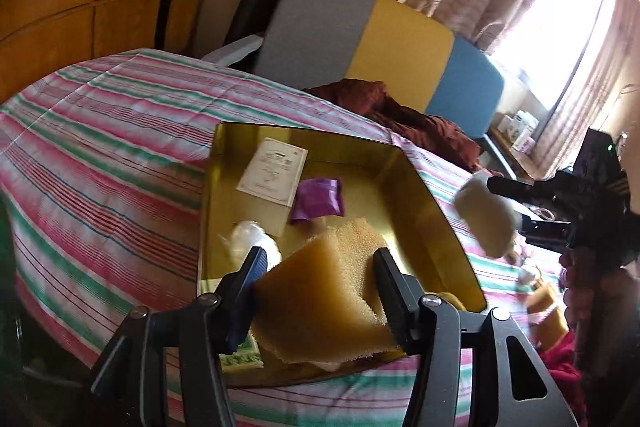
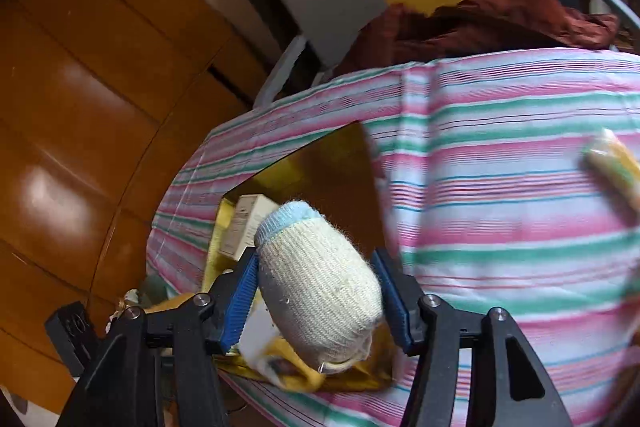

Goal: Organize objects
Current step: 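Carry the sponge and knitted roll over the gold tray and open both tools, then move both tools back to the remaining items on the cloth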

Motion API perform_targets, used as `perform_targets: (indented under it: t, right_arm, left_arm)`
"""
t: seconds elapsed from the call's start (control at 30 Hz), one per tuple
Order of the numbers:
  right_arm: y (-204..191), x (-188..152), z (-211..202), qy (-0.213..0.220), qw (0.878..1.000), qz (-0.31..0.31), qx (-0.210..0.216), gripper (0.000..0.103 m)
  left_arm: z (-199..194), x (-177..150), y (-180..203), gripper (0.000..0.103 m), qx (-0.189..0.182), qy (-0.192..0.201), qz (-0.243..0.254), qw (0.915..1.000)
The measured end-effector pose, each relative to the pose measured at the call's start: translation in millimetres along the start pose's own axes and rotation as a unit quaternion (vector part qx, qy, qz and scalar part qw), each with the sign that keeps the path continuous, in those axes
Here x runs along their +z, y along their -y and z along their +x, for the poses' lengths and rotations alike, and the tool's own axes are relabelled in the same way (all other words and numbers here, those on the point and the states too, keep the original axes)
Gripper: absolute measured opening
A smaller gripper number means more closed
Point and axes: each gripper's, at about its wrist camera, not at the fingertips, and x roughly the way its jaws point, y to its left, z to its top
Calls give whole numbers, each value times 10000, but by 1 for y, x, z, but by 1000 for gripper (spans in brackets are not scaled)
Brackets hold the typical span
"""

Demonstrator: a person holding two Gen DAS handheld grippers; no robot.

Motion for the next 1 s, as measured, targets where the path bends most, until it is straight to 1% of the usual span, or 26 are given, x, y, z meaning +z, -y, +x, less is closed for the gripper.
perform_targets:
  t: [0.03, 0.07, 0.1, 0.13, 0.17, 0.3, 0.33, 0.4, 0.47, 0.5, 0.57, 0.63, 0.83, 1.0]
  right_arm:
    - [-5, 2, 4, 6, 10000, 12, 8, 64]
    - [-8, 3, 8, 19, 10000, 14, -3, 73]
    - [-13, 3, 12, 18, 10000, -10, -7, 78]
    - [-16, 1, 14, -7, 10000, -56, 1, 78]
    - [-19, 0, 16, -52, 9999, -120, -6, 78]
    - [-21, -16, 19, -225, 9989, -332, -252, 78]
    - [-20, -20, 19, -260, 9986, -350, -302, 78]
    - [-20, -28, 18, -278, 9976, -444, -446, 80]
    - [-21, -34, 16, -224, 9959, -604, -639, 84]
    - [-23, -38, 15, -182, 9946, -699, -740, 85]
    - [-26, -44, 12, -85, 9918, -892, -916, 86]
    - [-29, -48, 13, -17, 9887, -1068, -1053, 86]
    - [-37, -65, 9, 66, 9802, -1493, -1303, 87]
    - [-41, -73, 0, 289, 9736, -1691, -1509, 87]
  left_arm:
    - [3, 1, -2, 59, 92, -27, -35, 9999]
    - [3, 1, -4, 64, 156, -44, -66, 9998]
    - [4, 1, -6, 66, 177, -47, -104, 9998]
    - [3, 0, -9, 72, 184, -29, -151, 9997]
    - [3, 0, -11, 76, 200, -16, -191, 9996]
    - [1, -4, -19, 79, 378, -50, -343, 9987]
    - [0, -5, -21, 81, 394, -41, -403, 9984]
    - [-4, -6, -22, 82, 445, 3, -499, 9978]
    - [-9, -8, -18, 82, 615, 95, -403, 9972]
    - [-12, -9, -15, 83, 694, 143, -320, 9970]
    - [-17, -11, -8, 91, 849, 238, -143, 9960]
    - [-22, -12, 0, 94, 995, 339, 16, 9945]
    - [-28, -14, 20, 94, 1100, 429, 324, 9925]
    - [-31, -18, 37, 95, 1156, 476, 635, 9901]
